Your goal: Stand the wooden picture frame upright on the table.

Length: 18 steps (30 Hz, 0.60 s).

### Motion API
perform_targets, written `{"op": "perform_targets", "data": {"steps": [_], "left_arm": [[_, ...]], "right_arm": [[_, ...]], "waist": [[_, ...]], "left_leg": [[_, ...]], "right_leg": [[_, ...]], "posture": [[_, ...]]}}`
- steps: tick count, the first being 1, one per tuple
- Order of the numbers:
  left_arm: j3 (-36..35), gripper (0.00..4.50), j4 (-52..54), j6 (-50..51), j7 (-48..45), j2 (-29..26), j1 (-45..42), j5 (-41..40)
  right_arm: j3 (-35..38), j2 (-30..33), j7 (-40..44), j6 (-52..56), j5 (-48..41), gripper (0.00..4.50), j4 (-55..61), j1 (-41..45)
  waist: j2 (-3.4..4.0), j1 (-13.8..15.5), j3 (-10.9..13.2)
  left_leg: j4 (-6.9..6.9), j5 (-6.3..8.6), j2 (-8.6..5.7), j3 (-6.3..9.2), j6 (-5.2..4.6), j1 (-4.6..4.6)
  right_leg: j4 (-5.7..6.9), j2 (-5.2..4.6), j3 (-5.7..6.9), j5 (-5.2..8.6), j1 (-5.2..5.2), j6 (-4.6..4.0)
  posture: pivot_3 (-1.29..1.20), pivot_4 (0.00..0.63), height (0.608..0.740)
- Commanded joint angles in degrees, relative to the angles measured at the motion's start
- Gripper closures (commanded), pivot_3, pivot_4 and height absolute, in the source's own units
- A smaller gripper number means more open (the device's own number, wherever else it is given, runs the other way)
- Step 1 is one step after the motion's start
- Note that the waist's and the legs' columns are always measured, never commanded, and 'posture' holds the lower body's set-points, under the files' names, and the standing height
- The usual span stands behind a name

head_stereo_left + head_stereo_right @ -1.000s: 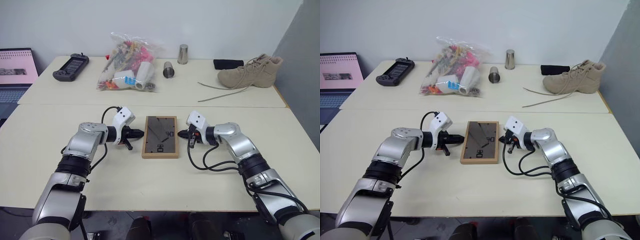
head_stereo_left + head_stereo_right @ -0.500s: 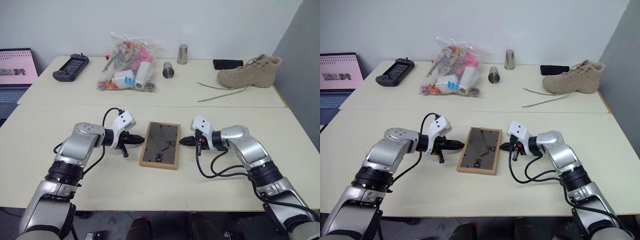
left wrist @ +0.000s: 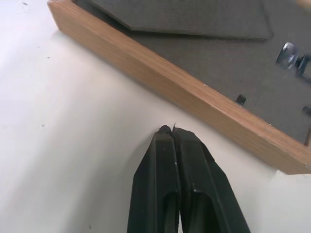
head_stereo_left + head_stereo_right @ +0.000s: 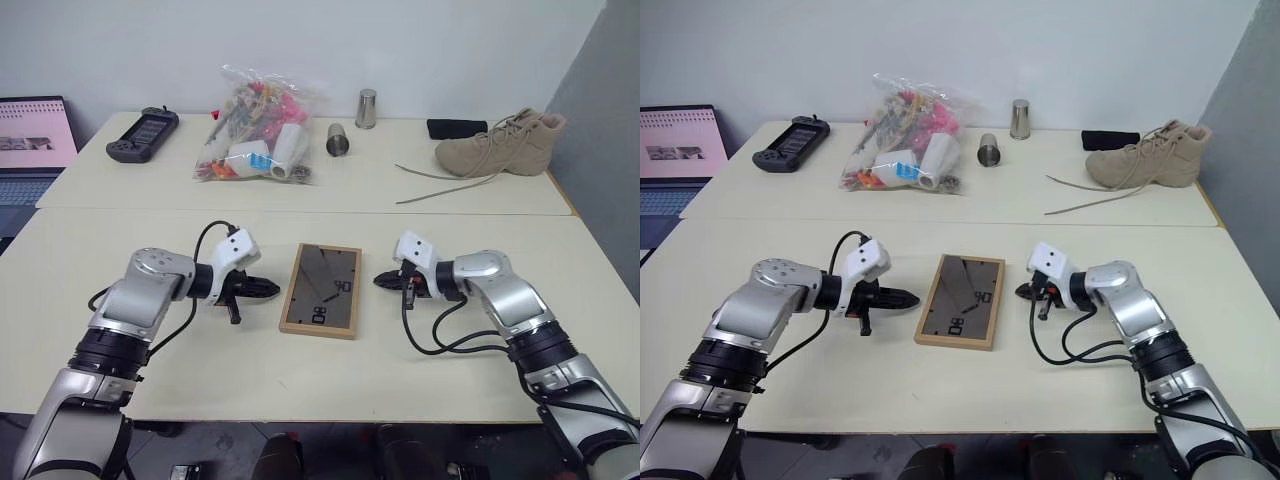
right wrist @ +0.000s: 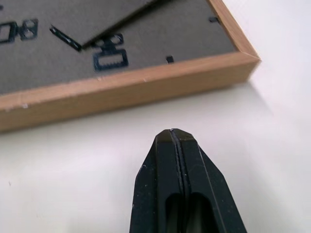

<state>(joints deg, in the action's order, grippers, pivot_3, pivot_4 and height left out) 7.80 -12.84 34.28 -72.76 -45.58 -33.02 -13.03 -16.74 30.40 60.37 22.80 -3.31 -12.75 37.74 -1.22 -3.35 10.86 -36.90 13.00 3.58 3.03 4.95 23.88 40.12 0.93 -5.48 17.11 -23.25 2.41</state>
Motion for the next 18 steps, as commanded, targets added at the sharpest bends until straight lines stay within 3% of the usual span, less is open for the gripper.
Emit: {"op": "perform_targets", "data": {"steps": [1,11,17,18], "left_arm": [[-2.46,3.43,-0.19,8.98,-4.96,-3.00,0.12,-5.53],[-4.40,1.18,-7.07,32.84,-5.16,-2.65,-5.60,-14.88],[-4.24,0.02,-7.35,38.33,-3.06,-1.64,-4.78,-17.38],[-4.18,0.02,-7.34,39.21,-2.75,-1.44,-4.69,-17.78]], "right_arm": [[1.25,2.38,1.80,-1.28,-0.48,4.50,3.34,-0.98],[1.33,3.18,1.15,0.81,-1.21,4.50,9.34,-4.57],[1.08,3.05,0.18,1.82,-1.03,4.50,11.47,-5.97],[0.97,3.00,0.00,2.01,-0.98,4.50,11.84,-6.19]], "waist": [[0.00,-0.10,0.00],[0.00,-0.06,0.00],[0.00,-0.07,0.00],[0.00,-0.08,0.00]], "left_leg": [[0.01,0.00,0.00,0.00,0.00,-0.01],[0.00,0.00,0.00,0.03,0.00,0.00],[-0.01,0.00,0.01,0.03,0.00,0.00],[-0.01,0.00,0.01,0.03,0.00,-0.01]], "right_leg": [[0.00,0.01,0.00,0.00,0.00,0.00],[0.01,0.01,0.03,0.01,0.00,0.01],[0.01,0.01,0.03,0.01,0.01,0.01],[0.01,0.01,0.03,0.01,0.01,0.01]], "posture": [[0.00,0.150,0.740],[0.00,0.150,0.740],[0.00,0.150,0.740],[0.00,0.150,0.740]]}}
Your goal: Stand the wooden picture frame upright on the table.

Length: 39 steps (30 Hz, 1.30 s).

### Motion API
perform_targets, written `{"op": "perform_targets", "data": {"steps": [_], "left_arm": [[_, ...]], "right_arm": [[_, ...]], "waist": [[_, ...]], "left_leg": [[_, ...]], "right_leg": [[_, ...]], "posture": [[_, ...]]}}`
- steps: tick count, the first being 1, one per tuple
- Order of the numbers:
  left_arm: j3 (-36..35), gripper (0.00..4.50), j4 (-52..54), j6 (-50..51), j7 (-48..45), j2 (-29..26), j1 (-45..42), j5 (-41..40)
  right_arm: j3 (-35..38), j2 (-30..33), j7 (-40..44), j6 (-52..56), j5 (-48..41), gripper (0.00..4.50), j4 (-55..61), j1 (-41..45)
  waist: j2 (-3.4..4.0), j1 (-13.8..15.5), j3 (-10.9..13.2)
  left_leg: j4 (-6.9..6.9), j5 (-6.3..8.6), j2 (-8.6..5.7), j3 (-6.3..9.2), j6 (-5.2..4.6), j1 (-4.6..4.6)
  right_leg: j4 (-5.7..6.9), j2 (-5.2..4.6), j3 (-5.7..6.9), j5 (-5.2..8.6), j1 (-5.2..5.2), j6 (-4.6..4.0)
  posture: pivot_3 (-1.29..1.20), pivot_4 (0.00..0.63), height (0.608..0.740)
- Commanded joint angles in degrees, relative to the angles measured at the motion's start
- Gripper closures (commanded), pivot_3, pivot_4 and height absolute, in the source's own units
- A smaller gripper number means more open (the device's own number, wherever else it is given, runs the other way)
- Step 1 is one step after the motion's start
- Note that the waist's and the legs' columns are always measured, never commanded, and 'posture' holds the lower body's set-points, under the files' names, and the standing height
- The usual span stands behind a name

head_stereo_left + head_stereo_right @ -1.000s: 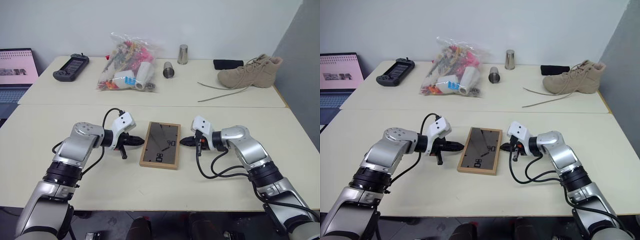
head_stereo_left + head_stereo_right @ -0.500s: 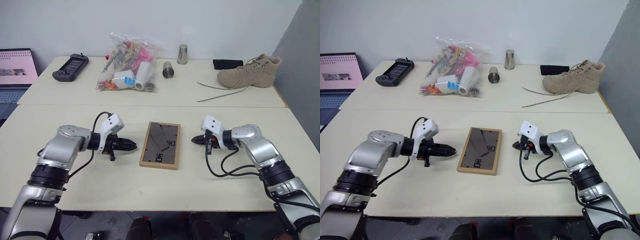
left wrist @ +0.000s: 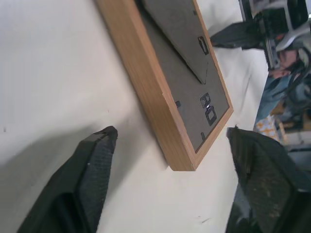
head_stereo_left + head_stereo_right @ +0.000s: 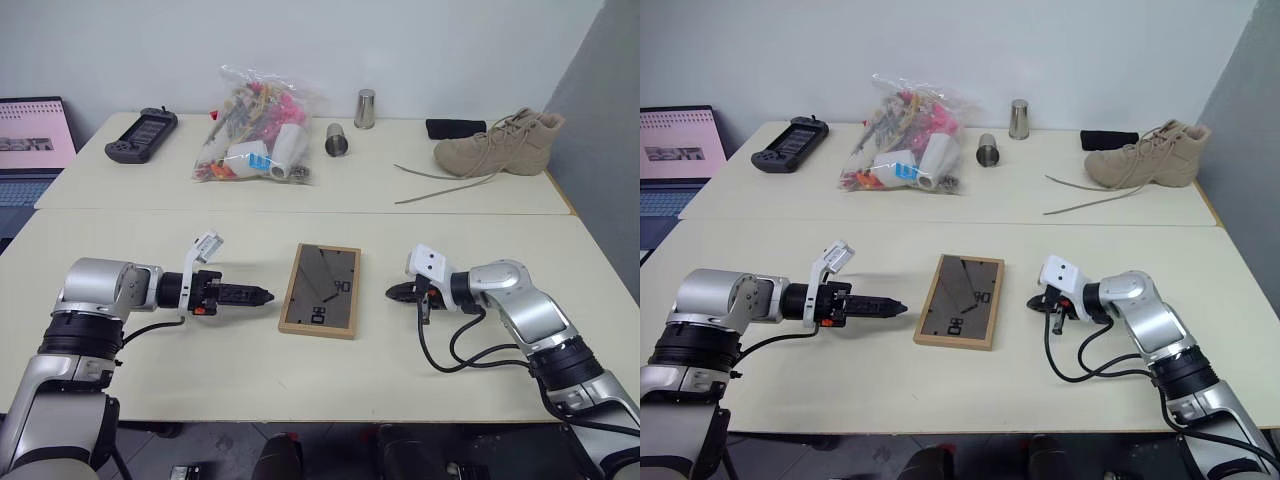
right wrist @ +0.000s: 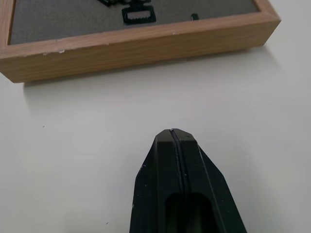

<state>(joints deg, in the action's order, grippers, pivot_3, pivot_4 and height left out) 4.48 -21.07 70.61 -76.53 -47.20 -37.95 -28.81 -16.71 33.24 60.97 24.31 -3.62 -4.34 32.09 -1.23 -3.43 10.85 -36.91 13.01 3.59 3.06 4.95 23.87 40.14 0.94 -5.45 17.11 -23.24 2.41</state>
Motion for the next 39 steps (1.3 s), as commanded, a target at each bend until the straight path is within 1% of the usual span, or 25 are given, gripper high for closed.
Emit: {"op": "perform_targets", "data": {"steps": [1,3,6,10,15,18,21,31,39], "left_arm": [[-0.91,0.02,0.51,3.78,1.54,0.55,-0.03,-2.34],[0.02,0.02,-0.19,3.80,2.40,0.99,-0.37,-1.78],[1.03,0.02,-5.33,5.79,5.15,2.94,-2.71,-0.23],[1.14,0.02,-9.91,4.85,8.04,6.50,-5.28,0.78],[2.84,0.02,-9.43,4.42,7.42,8.34,-5.93,0.57],[4.24,0.02,-7.44,4.71,6.04,8.16,-5.33,-0.13],[7.13,0.02,-4.80,1.36,4.47,7.31,-3.69,0.98],[4.47,0.02,-5.14,1.91,5.86,9.89,-4.47,-0.73],[3.56,0.02,-2.84,0.35,5.89,10.00,-2.79,-0.90]], "right_arm": [[0.83,0.11,-0.70,0.54,-0.60,4.50,3.54,-0.61],[0.60,-0.14,-0.90,0.74,-0.53,4.50,3.80,-0.63],[-0.09,-1.03,-1.30,0.84,-0.27,4.50,3.61,-0.17],[-2.21,-4.44,-2.47,0.15,0.83,4.50,1.58,1.52],[-3.97,-8.18,-3.91,-1.45,2.10,4.50,-2.85,3.82],[-4.21,-10.09,-4.65,-2.60,2.74,4.50,-5.80,5.64],[-4.34,-11.94,-5.27,-3.66,3.14,4.50,-8.29,7.39],[-5.02,-16.05,-5.46,-3.13,3.15,4.50,-8.54,8.49],[-4.76,-17.01,-5.64,-3.66,3.91,4.50,-9.54,8.56]], "waist": [[0.00,0.00,0.00],[0.00,0.02,0.00],[0.00,0.07,0.00],[0.05,0.09,-0.07],[0.09,0.56,-0.15],[0.09,0.58,-0.16],[0.10,0.45,-0.17],[0.10,0.59,-0.17],[0.10,0.58,-0.17]], "left_leg": [[0.00,0.00,0.00,0.00,0.00,0.00],[0.00,0.00,0.00,0.00,0.00,0.00],[-0.01,0.00,-0.01,0.00,0.00,0.00],[-0.03,0.00,-0.03,0.01,0.00,-0.07],[-0.06,-0.01,-0.09,0.01,0.00,-0.09],[-0.07,-0.01,-0.11,0.01,0.01,-0.09],[-0.06,-0.01,-0.10,0.02,0.01,-0.10],[-0.05,-0.01,-0.11,0.02,0.01,-0.08],[-0.05,-0.01,-0.11,0.04,0.01,-0.08]], "right_leg": [[0.00,0.00,0.00,0.00,0.00,0.00],[0.00,0.00,0.00,0.00,0.00,0.00],[0.00,0.00,-0.01,0.00,0.00,0.00],[0.03,-0.01,0.00,0.00,0.08,0.00],[0.06,-0.05,0.01,0.00,0.11,0.00],[0.06,-0.08,0.00,0.00,0.11,0.00],[0.07,-0.07,0.00,0.00,0.11,0.00],[0.06,-0.08,0.00,0.00,0.11,0.00],[0.06,-0.09,0.00,0.00,0.11,0.00]], "posture": [[0.00,0.150,0.740],[0.00,0.150,0.740],[0.00,0.150,0.740],[0.00,0.150,0.740],[0.00,0.150,0.740],[0.00,0.150,0.740],[0.00,0.150,0.740],[0.00,0.150,0.740],[0.00,0.150,0.740]]}}
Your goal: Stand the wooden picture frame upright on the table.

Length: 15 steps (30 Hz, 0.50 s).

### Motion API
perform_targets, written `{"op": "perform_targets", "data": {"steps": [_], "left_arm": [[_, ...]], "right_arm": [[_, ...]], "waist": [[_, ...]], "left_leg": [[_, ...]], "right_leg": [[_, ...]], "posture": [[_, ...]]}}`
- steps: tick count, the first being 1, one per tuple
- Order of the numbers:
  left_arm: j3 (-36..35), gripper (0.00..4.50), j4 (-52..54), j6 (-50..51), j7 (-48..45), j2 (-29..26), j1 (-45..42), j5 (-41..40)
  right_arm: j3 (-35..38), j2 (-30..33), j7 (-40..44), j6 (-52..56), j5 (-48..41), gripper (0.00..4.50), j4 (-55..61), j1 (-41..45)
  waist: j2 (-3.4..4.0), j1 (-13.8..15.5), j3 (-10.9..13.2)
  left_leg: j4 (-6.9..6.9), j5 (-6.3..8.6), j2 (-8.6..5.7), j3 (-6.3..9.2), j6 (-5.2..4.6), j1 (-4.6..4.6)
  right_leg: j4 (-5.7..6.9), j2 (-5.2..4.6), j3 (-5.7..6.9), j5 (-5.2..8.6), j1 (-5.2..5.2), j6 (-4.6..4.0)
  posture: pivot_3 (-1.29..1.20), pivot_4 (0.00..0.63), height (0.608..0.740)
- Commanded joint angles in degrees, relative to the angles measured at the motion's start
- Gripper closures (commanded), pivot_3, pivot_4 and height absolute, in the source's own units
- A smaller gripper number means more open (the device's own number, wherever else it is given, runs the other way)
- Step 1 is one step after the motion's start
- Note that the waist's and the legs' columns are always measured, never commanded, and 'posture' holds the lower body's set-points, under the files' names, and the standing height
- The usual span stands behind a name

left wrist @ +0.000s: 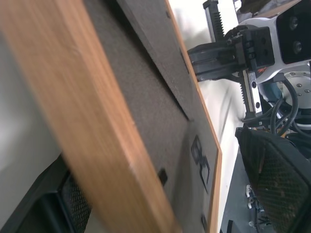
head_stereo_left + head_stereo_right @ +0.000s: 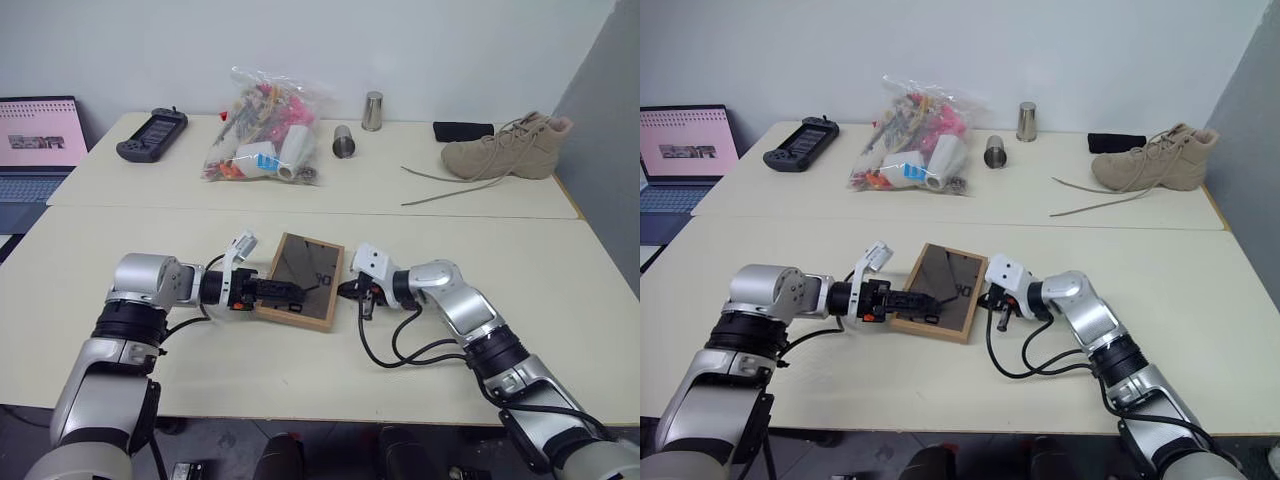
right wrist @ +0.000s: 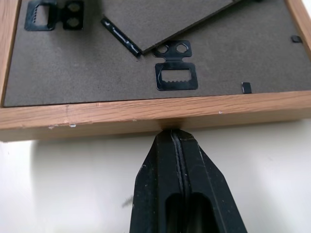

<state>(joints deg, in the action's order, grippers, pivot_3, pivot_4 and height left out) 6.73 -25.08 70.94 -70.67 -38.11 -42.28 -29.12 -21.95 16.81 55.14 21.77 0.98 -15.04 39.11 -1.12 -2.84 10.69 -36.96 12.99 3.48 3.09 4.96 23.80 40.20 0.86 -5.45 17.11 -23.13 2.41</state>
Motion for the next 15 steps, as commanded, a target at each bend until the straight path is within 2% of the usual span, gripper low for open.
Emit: {"op": "perform_targets", "data": {"steps": [1,3,8,15], "left_arm": [[0.92,0.20,1.03,0.06,0.21,0.88,1.56,-0.66],[0.12,0.47,1.05,-0.60,0.16,0.63,1.59,-0.73],[-1.28,1.58,2.01,0.55,-0.25,-0.10,1.20,-1.94],[-3.56,2.88,6.60,3.48,0.40,-0.95,1.96,-5.13]], "right_arm": [[0.54,-0.55,0.20,-1.22,-0.65,4.50,1.03,1.56],[0.80,-0.36,0.18,-1.31,-0.67,4.50,0.75,1.60],[1.35,0.33,-0.06,-1.78,-0.55,4.50,0.09,1.46],[2.25,1.66,-0.75,-2.98,-0.17,4.50,-1.42,1.45]], "waist": [[0.00,-0.01,0.00],[0.00,-0.05,0.00],[0.00,-0.39,0.00],[0.00,-0.50,0.00]], "left_leg": [[0.00,0.00,0.00,0.00,0.00,0.00],[0.00,0.00,0.01,0.00,0.00,0.00],[0.02,0.00,0.02,0.00,0.00,0.01],[0.03,0.00,0.04,0.01,0.00,0.03]], "right_leg": [[0.00,0.00,0.00,0.00,0.00,0.00],[0.00,0.01,0.01,0.00,-0.01,0.00],[0.00,0.02,0.00,0.00,-0.04,0.00],[0.00,0.04,0.01,0.00,-0.06,0.00]], "posture": [[0.00,0.150,0.740],[0.00,0.150,0.740],[0.00,0.150,0.740],[0.00,0.150,0.740]]}}
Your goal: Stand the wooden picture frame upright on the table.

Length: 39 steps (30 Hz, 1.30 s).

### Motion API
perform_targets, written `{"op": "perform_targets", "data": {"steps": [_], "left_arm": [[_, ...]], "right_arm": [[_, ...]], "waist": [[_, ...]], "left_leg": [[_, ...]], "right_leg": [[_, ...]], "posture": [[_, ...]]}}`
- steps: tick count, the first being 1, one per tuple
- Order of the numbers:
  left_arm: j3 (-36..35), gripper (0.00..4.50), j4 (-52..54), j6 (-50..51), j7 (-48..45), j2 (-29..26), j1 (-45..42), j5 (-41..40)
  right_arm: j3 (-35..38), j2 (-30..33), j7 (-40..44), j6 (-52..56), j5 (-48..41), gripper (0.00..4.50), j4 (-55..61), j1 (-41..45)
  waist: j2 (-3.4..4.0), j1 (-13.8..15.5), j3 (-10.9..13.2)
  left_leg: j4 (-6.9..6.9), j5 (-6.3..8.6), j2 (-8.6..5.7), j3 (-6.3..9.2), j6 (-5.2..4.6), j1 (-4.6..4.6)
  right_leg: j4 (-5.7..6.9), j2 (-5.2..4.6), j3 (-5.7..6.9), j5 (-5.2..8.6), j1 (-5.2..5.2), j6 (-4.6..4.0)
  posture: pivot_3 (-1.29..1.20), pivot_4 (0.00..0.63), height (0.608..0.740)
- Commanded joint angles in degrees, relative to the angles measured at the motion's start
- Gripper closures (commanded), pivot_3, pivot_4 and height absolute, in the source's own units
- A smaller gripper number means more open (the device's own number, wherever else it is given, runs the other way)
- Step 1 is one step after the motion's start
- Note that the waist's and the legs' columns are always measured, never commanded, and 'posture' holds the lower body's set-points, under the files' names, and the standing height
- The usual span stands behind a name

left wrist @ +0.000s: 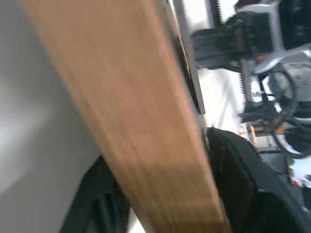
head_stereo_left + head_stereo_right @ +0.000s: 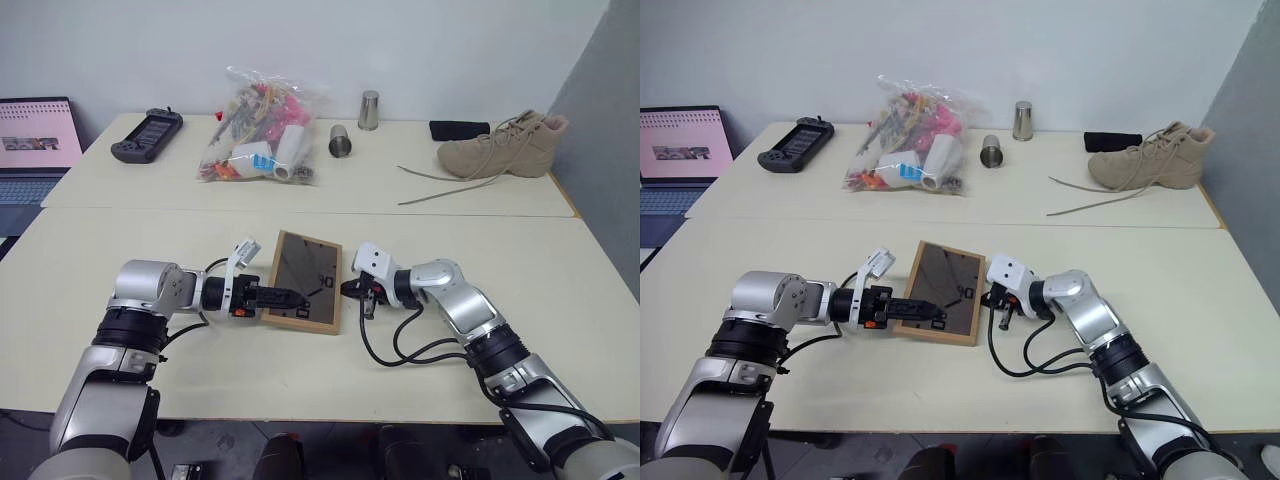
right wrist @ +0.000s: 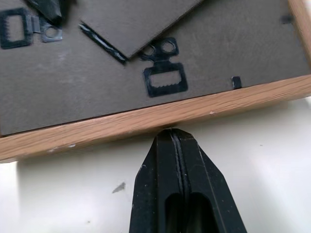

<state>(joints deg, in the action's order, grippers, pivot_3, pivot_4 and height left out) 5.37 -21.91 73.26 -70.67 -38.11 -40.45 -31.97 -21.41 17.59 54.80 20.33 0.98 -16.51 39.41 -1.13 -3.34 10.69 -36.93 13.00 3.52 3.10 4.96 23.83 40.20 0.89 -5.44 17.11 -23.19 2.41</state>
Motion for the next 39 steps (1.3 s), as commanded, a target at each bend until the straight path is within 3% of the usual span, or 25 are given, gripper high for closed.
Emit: {"op": "perform_targets", "data": {"steps": [1,3,9,14,17,22,25,29,39], "left_arm": [[-2.83,3.02,3.77,1.52,0.89,-0.93,-0.07,-2.78],[-4.30,3.22,4.20,2.21,1.88,-0.94,-0.77,-3.84],[-9.42,3.22,5.25,3.18,6.00,0.02,-3.41,-6.36],[-14.45,3.22,7.31,3.57,9.10,0.97,-5.56,-9.30],[-16.93,3.22,8.59,2.98,11.60,2.07,-6.57,-10.44],[-17.48,3.22,11.53,1.38,13.60,3.06,-5.59,-11.06],[-16.88,3.22,12.35,0.76,13.89,3.07,-5.15,-11.10],[-16.10,3.22,12.42,-0.06,13.83,3.03,-5.49,-11.08],[-14.82,3.22,13.11,-1.66,13.78,3.22,-4.64,-10.93]], "right_arm": [[2.01,1.17,-0.56,-1.65,-0.19,4.50,-0.27,1.15],[2.60,1.92,-0.73,-1.98,-0.25,4.50,-0.71,1.14],[7.16,5.12,-0.35,-0.84,-2.54,4.50,0.87,1.65],[13.96,8.77,4.63,7.77,-11.44,4.50,6.98,3.21],[20.09,9.02,6.64,18.90,-21.98,4.04,11.65,7.18],[22.33,8.79,6.66,25.00,-27.78,2.91,12.64,13.98],[22.52,7.79,5.50,26.67,-29.70,2.11,12.33,16.30],[19.81,5.05,2.98,22.72,-27.29,1.37,10.81,18.13],[14.82,-0.29,0.72,19.29,-25.12,1.37,8.45,19.57]], "waist": [[0.00,0.00,0.00],[0.00,-0.01,0.00],[-0.01,0.03,0.01],[-0.01,0.07,0.05],[-0.01,-0.13,0.06],[0.04,-0.29,0.09],[0.04,-0.15,0.08],[0.04,-0.13,0.08],[0.04,-0.09,0.09]], "left_leg": [[0.00,0.00,0.00,0.00,0.00,0.00],[0.00,0.00,0.00,0.00,0.00,-0.01],[0.00,0.00,0.00,0.00,0.00,0.02],[0.01,0.00,0.00,-0.01,0.00,0.06],[0.04,0.00,0.03,0.00,0.00,0.06],[0.05,0.00,0.06,-0.01,0.00,0.03],[0.05,0.00,0.06,-0.01,0.00,0.04],[0.06,0.00,0.05,-0.02,0.00,0.06],[0.06,0.00,0.05,-0.02,0.00,0.08]], "right_leg": [[0.00,0.00,0.00,0.00,0.00,0.00],[0.00,0.00,-0.01,0.00,0.00,0.00],[0.00,0.01,0.00,0.00,-0.02,0.00],[-0.04,0.00,-0.01,0.00,-0.03,0.00],[-0.04,0.00,0.00,0.00,-0.04,0.00],[-0.03,0.02,0.00,0.00,-0.05,0.00],[-0.04,0.02,0.02,0.00,-0.05,-0.01],[-0.08,0.01,0.00,0.00,-0.05,0.00],[-0.09,0.00,0.01,0.00,-0.07,-0.01]], "posture": [[0.00,0.150,0.740],[0.00,0.150,0.740],[0.00,0.150,0.740],[0.00,0.150,0.740],[0.00,0.150,0.740],[0.00,0.150,0.740],[0.00,0.150,0.740],[0.00,0.150,0.740],[0.00,0.150,0.740]]}}
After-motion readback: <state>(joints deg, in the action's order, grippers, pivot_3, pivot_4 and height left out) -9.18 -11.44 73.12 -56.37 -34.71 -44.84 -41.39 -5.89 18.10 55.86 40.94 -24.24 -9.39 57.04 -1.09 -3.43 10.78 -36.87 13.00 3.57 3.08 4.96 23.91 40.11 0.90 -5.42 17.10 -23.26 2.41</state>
